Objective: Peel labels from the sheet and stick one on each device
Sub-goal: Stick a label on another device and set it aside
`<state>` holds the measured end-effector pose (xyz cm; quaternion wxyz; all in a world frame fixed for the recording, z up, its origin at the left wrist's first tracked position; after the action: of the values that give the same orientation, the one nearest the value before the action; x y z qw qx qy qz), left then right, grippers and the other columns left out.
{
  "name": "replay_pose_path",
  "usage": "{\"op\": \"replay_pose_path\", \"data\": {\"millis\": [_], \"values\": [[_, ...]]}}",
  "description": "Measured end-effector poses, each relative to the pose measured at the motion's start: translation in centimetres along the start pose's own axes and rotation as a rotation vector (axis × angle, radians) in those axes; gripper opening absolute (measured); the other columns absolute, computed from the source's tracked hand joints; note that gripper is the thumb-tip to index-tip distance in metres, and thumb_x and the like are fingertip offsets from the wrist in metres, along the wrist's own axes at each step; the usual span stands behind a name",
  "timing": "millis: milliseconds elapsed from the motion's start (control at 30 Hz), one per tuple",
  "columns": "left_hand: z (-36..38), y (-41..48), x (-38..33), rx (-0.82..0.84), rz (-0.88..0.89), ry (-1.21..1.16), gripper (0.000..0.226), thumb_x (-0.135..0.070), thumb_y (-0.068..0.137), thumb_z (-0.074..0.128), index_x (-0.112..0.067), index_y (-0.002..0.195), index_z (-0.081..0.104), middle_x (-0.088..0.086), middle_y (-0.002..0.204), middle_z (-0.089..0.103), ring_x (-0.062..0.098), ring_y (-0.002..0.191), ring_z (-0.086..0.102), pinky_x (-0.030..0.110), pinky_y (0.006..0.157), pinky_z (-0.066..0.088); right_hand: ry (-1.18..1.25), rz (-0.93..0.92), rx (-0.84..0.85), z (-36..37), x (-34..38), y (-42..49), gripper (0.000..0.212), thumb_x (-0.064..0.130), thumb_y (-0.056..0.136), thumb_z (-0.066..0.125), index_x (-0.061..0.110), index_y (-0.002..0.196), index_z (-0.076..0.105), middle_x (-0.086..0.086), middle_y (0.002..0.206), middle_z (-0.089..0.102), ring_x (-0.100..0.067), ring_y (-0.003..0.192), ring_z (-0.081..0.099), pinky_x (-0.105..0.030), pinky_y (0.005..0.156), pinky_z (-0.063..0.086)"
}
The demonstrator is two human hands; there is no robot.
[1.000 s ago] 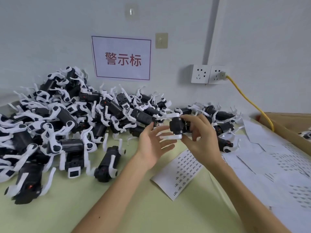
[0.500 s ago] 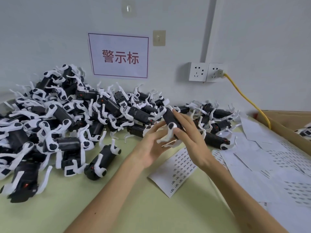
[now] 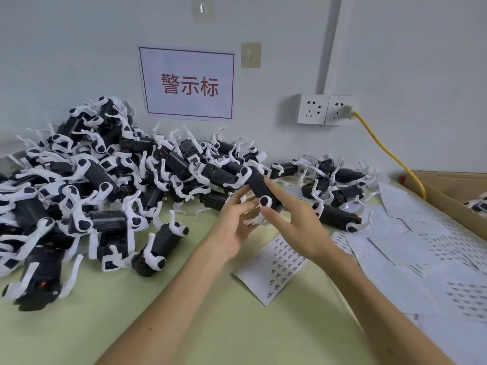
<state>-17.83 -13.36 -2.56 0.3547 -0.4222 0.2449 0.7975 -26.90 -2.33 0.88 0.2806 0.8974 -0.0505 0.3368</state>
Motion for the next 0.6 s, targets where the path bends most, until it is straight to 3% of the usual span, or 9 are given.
{"op": "replay_pose_path", "data": {"millis": [67, 133, 233, 367, 433, 533, 600], "values": [[-0.3, 0.0, -0.1, -0.051, 0.005, -0.043, 0.046, 0.003, 0.095, 0.056, -0.016, 0.137, 0.058, -0.001, 0.091, 0.076, 0.011, 0.073, 0.071, 0.021, 0.058, 0.048, 0.007, 0.0, -0.028, 0.2, 0.1, -0.1, 0.058, 0.034, 0.101, 0.062, 0.03, 0.155, 0.041, 0.038, 0.119, 0.055, 0.026, 0.109, 0.049, -0.001, 0.096, 0.035], [-0.5, 0.1, -0.2, -0.077, 0.015, -0.074, 0.042, 0.005, 0.093, 0.057, -0.015, 0.131, 0.06, -0.002, 0.087, 0.074, 0.01, 0.069, 0.069, 0.02, 0.056, 0.046, 0.03, -0.001, -0.063, 0.2, 0.1, -0.1, 0.056, 0.029, 0.099, 0.066, 0.028, 0.152, 0.047, 0.039, 0.128, 0.054, 0.022, 0.113, 0.051, -0.009, 0.1, 0.041], [-0.6, 0.1, -0.1, -0.104, 0.024, -0.1, 0.037, 0.004, 0.091, 0.063, -0.016, 0.121, 0.058, -0.001, 0.09, 0.072, 0.012, 0.072, 0.071, 0.027, 0.074, 0.046, 0.091, 0.015, -0.118, 0.0, 0.3, -0.1, 0.052, 0.026, 0.097, 0.067, 0.029, 0.148, 0.054, 0.024, 0.141, 0.057, 0.01, 0.124, 0.053, -0.028, 0.105, 0.048], [-0.4, 0.1, -0.2, -0.142, 0.03, -0.114, 0.031, 0.003, 0.088, 0.067, -0.017, 0.111, 0.059, -0.005, 0.087, 0.075, 0.011, 0.074, 0.073, 0.03, 0.08, 0.048, 0.176, 0.054, -0.078, 0.5, 0.4, -0.2, 0.064, 0.032, 0.097, 0.068, 0.035, 0.154, 0.039, 0.033, 0.141, 0.05, 0.015, 0.124, 0.049, -0.025, 0.105, 0.046], [-0.3, -0.1, -0.3, -0.143, 0.028, -0.078, 0.035, 0.0, 0.089, 0.067, -0.017, 0.119, 0.06, -0.006, 0.097, 0.076, 0.01, 0.081, 0.073, 0.032, 0.087, 0.045, 0.143, 0.06, -0.036, 1.0, 0.4, -0.2, 0.071, 0.034, 0.096, 0.07, 0.032, 0.156, 0.032, 0.024, 0.145, 0.049, 0.007, 0.13, 0.047, -0.028, 0.108, 0.044], [-0.1, -0.4, -0.4, -0.125, 0.014, -0.024, 0.047, -0.006, 0.09, 0.069, -0.015, 0.134, 0.058, 0.003, 0.122, 0.07, 0.017, 0.101, 0.069, 0.041, 0.105, 0.042, 0.164, 0.058, -0.046, 1.4, 0.4, -0.3, 0.066, 0.027, 0.097, 0.069, 0.025, 0.154, 0.035, 0.008, 0.143, 0.054, -0.009, 0.132, 0.051, -0.041, 0.105, 0.049], [-0.2, -0.5, -0.4, -0.114, 0.02, -0.032, 0.051, -0.016, 0.088, 0.075, -0.012, 0.135, 0.055, 0.011, 0.132, 0.065, 0.023, 0.108, 0.066, 0.047, 0.116, 0.037, 0.247, 0.062, -0.08, 1.1, 0.5, -0.3, 0.059, 0.028, 0.097, 0.068, 0.028, 0.15, 0.042, 0.009, 0.136, 0.059, -0.007, 0.123, 0.057, -0.038, 0.097, 0.054]]}}
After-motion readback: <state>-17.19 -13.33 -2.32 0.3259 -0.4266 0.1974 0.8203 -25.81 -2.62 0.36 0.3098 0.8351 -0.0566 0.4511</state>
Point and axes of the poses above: each hand's wrist, its own y-axis towards the middle knuckle, its own z-axis out of the palm, x = y × z, the point moved 5 cm from there along y, towards the middle knuckle
